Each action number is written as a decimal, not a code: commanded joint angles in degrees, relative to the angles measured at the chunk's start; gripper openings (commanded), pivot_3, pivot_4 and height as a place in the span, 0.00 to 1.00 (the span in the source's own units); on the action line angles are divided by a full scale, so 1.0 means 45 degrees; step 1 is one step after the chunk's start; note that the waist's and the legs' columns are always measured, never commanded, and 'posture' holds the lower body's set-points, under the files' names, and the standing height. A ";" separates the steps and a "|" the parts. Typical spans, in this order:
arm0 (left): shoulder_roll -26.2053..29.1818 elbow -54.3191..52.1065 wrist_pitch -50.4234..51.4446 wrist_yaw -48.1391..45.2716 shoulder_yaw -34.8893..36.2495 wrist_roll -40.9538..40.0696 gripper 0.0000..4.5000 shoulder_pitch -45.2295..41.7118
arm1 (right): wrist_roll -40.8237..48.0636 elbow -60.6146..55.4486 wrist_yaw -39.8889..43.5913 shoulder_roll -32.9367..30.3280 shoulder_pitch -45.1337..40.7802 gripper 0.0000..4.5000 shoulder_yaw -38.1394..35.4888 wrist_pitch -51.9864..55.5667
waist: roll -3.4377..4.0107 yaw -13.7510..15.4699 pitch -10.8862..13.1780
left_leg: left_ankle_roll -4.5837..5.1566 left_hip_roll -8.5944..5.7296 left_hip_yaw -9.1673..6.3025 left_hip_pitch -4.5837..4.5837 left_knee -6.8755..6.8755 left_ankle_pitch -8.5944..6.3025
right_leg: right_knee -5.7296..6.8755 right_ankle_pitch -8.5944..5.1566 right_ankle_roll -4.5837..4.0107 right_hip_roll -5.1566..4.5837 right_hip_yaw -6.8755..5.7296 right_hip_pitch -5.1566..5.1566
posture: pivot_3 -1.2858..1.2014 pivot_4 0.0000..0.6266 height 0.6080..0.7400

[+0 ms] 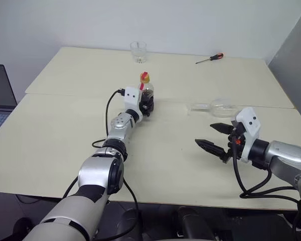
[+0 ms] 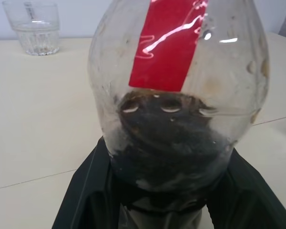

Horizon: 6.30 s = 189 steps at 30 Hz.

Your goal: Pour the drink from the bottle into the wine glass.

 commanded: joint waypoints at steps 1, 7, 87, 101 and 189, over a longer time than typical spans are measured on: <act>0.0052 -0.0684 -0.0558 -0.0807 -0.0179 0.0054 0.40 -0.0324 | 0.0024 0.0043 -0.0662 0.0076 -0.1312 1.00 0.0341 0.0368 | 0.0000 -0.0002 0.0000 | 0.0000 0.0000 -0.0001 0.0001 0.0001 0.0000 | 0.0004 0.0000 0.0000 0.0000 -0.0001 0.0001 | 0.52 0.24 1.00; -0.0303 -0.4078 -0.0177 -0.2560 -0.0858 -0.0303 0.37 0.1292 | 0.0366 0.0486 -0.1903 0.1531 -0.3670 1.00 0.1255 0.1325 | 0.0002 -0.0004 0.0000 | 0.0000 0.0009 -0.0008 -0.0012 -0.0002 0.0000 | 0.0004 0.0033 -0.0058 0.0001 -0.0015 -0.0007 | 0.52 0.24 1.00; 0.1539 -1.4488 0.6808 -0.9313 -0.5013 -0.3035 0.17 0.5578 | 0.8620 0.0309 -0.8647 0.1372 -0.5268 0.64 -0.0559 0.4347 | 0.0044 -0.0015 0.0005 | 0.0015 0.0011 -0.0147 -0.0030 -0.0009 0.0001 | -0.0007 -0.0016 -0.0011 0.0003 -0.0039 -0.0002 | 0.52 0.24 1.00; 0.1524 -1.4432 0.6682 -0.9112 -0.5012 -0.3030 0.16 0.5661 | 1.1385 0.0816 -1.0830 -0.1477 -0.5206 0.50 0.2040 0.0663 | 0.0043 -0.0015 0.0006 | 0.0017 0.0014 -0.0145 -0.0032 -0.0009 0.0003 | -0.0014 -0.0018 -0.0011 0.0003 -0.0029 -0.0003 | 0.52 0.24 1.00; 0.0899 -1.3413 0.6034 -0.8437 -0.5133 -0.2686 0.15 0.5187 | 1.2511 -0.0531 -1.5078 -0.1649 -0.4668 1.00 0.2476 -0.0648 | 0.0093 -0.0003 0.0037 | 0.0024 0.0009 -0.0154 -0.0042 0.0010 0.0004 | -0.0005 -0.0029 -0.0027 0.0003 -0.0026 -0.0002 | 0.52 0.24 1.00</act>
